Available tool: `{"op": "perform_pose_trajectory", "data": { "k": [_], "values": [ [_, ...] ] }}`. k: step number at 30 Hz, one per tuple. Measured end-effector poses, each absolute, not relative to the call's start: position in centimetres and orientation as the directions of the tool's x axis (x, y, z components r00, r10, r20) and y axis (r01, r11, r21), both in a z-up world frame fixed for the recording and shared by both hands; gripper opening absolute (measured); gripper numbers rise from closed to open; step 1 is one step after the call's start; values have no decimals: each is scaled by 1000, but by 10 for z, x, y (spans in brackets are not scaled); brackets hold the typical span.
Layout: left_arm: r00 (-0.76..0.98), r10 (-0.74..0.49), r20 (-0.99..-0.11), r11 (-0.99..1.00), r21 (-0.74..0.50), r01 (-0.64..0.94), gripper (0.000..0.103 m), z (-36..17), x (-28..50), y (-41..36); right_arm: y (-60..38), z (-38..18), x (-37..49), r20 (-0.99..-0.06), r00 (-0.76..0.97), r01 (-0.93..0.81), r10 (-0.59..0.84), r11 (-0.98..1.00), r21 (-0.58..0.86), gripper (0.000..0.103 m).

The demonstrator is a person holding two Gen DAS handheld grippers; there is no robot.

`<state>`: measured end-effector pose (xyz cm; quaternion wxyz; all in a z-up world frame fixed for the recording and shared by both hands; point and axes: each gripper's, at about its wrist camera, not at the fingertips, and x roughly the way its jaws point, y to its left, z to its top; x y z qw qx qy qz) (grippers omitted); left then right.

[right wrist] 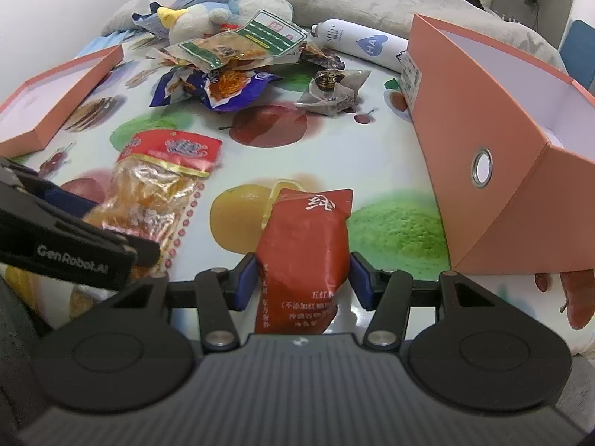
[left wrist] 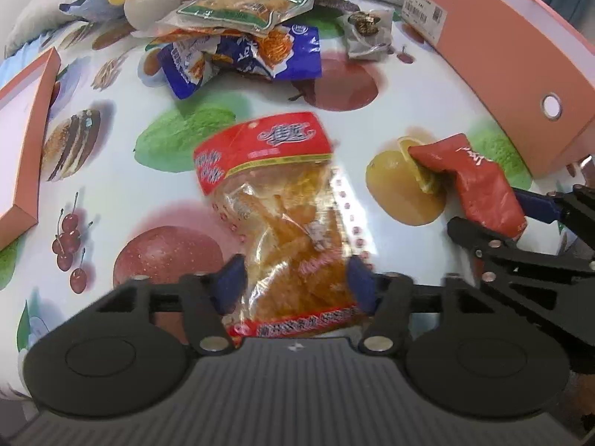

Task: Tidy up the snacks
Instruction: 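Grasp the red-labelled strip bag with the left tool while the right tool grasps the red pouch, then carry both bags into the deep pink box and open both tools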

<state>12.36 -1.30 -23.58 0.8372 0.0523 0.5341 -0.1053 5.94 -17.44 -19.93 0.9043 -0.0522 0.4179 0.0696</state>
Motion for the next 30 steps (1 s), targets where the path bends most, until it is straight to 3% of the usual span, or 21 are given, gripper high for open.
{"op": "perform_pose_trajectory", "data": {
  "k": [2, 8, 30],
  "values": [
    [406, -132, -904, 973, -40, 227, 51, -234, 124, -12, -175, -197, 59, -762, 641, -171, 90, 985, -28, 55],
    [425, -175, -888, 974, -94, 205, 43, -218, 119, -11, -177, -183, 59, -747, 657, -161, 99, 987, -11, 54],
    [575, -313, -756, 950, -239, 202, 40, -106, 130, -16, -212, -61, 72, -603, 793, -82, 89, 996, 40, 54]
  ]
}}
